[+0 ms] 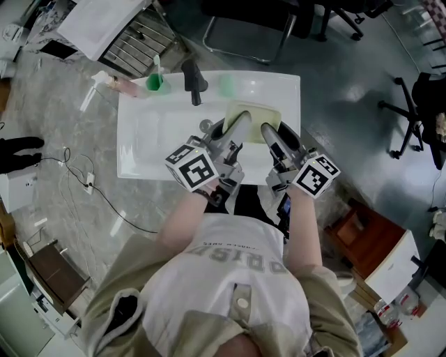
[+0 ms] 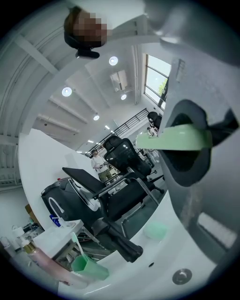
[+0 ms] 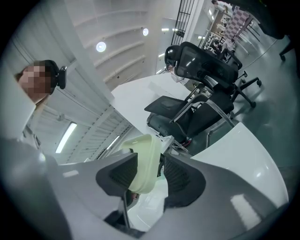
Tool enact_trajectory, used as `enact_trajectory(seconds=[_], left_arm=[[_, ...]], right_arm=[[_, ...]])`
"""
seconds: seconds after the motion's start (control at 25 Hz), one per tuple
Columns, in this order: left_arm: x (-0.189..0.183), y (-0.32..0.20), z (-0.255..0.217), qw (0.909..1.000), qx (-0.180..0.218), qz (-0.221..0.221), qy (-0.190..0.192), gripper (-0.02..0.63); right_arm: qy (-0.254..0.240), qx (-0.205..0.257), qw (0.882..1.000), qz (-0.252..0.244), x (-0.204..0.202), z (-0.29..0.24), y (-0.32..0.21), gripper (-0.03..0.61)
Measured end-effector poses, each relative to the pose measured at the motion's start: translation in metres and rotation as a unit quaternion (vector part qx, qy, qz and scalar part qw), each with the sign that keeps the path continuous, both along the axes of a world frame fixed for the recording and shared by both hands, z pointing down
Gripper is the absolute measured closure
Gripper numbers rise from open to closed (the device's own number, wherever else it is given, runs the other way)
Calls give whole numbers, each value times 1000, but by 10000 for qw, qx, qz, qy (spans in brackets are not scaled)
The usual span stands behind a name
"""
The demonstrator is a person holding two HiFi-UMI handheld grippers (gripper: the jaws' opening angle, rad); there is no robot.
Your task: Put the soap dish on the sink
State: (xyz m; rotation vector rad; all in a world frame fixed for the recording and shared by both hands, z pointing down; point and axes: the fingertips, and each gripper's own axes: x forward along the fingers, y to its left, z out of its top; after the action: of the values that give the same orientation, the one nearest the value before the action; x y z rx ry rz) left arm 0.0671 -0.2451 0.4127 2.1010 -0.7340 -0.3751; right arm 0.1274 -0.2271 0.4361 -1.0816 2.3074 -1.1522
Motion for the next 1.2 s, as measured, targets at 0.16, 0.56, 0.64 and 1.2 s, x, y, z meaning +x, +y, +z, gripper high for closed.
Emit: enact_trajectory(seconds=[0.16,0.56,0.64,1.2], left_arm=[[1,-1,5,9999,-139,14,87,600],[-1,-5,20,9970,-616,-17,462,599],[0,-5,21,9963,-692,-25,515,598],[3,-10,35,9965,-831,-57,119,572]], right_arm=[[-3,-57,10000,-22,1,5,0,446],[-204,-256,9994,-78,6,11,1,495],[-257,-299,9992,-60,7,12,0,499],[-126,-448,9988,174,15,18,-4,511]])
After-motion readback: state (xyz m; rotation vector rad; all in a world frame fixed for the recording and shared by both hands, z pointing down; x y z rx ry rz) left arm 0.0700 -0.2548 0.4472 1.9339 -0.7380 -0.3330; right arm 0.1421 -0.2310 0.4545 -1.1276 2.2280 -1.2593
